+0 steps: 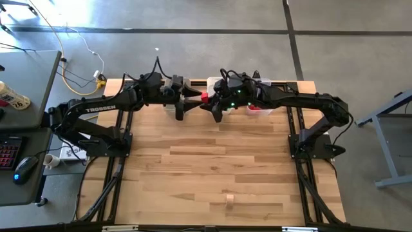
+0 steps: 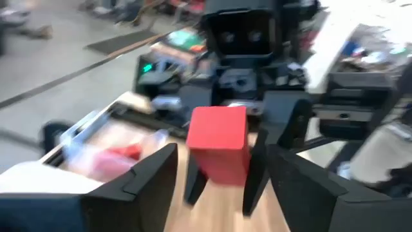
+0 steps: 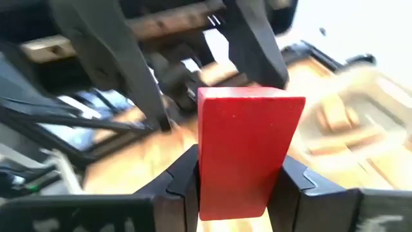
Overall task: Sort & place blocks by color
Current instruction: Put the red triangular block into the transparent bin
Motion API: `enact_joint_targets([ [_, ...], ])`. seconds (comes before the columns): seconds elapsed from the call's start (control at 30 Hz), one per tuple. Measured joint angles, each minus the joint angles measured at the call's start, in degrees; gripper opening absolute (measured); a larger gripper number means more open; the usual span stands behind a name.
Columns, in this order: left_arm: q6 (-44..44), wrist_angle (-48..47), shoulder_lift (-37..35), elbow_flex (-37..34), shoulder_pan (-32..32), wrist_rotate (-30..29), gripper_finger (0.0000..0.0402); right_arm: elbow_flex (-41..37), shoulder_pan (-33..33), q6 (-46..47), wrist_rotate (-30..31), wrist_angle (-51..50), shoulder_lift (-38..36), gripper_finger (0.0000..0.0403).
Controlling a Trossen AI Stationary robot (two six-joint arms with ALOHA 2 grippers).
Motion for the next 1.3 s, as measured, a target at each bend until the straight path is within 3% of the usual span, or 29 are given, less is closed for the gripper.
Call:
enact_joint_targets([
  [0.17, 1.04, -3.61, 0.0, 0.0, 0.44, -4.18, 0.0248, -0.02, 0.0, 2.79, 6.01, -10.09, 0.0, 0.0105],
  [0.7, 4.49, -10.86, 0.0, 0.0, 0.83, -4.52, 0.0246, -0.02, -2.5, 12.82, 22.42, -36.17, 0.0, 0.0105],
  [1.07, 4.49, -16.81, 0.0, 0.0, 0.83, -11.31, 0.0246, -0.02, -7.78, 16.12, 29.16, -48.51, 0.0, 0.0105],
  [1.3, 7.57, -16.81, 0.0, 0.0, 0.83, -11.52, 0.0245, -0.04, -12.83, 16.38, 32.55, -53.44, 0.0, 0.0105],
])
